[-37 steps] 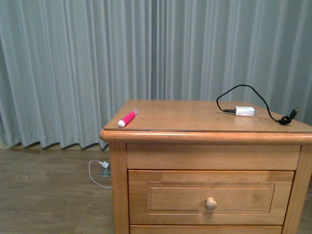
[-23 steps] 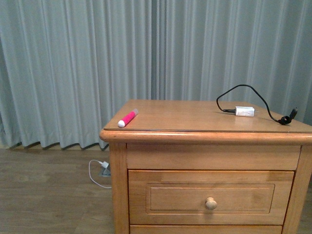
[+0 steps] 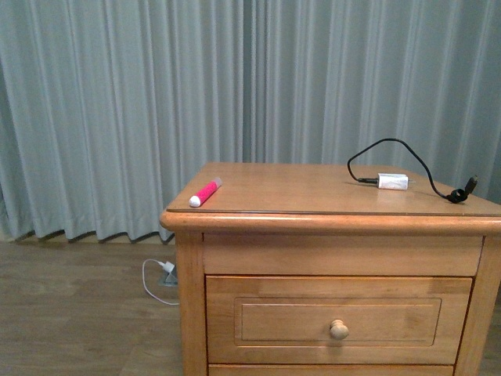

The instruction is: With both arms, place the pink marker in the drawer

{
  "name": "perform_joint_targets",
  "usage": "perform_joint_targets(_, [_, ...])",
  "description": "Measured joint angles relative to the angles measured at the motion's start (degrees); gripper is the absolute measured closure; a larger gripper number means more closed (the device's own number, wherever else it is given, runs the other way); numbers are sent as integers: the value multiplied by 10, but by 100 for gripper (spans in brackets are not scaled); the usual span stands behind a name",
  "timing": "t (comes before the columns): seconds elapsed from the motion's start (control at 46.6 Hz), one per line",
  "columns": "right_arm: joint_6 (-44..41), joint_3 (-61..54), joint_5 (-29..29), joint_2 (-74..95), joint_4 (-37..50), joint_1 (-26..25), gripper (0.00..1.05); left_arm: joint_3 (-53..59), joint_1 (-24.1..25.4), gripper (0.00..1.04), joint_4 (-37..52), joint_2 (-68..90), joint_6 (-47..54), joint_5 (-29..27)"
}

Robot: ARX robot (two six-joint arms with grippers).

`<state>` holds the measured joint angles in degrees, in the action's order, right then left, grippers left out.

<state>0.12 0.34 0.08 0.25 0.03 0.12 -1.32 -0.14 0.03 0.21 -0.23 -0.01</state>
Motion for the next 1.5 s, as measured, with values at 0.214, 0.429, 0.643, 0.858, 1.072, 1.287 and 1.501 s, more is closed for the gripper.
perform_joint_targets(0.214, [34,31,50,71,-64,29,8,0,0,6,0,0,0,0])
perform_joint_targets(0.429, [43,106,43,341,75,76,8,0,0,6,0,0,0,0])
perform_joint_targets(0.643, [33,238,59,650,198,131,8,0,0,6,0,0,0,0])
perform_joint_targets(0.858, [37,394,99,874,224,165,8,0,0,6,0,0,0,0])
perform_joint_targets(1.072, [63,531,113,1041,223,201,8,0,0,6,0,0,0,0])
perform_joint_targets(1.287, [81,598,120,1129,231,211,8,0,0,6,0,0,0,0])
perform_joint_targets(1.501, [87,639,125,1190,254,207,8,0,0,6,0,0,0,0])
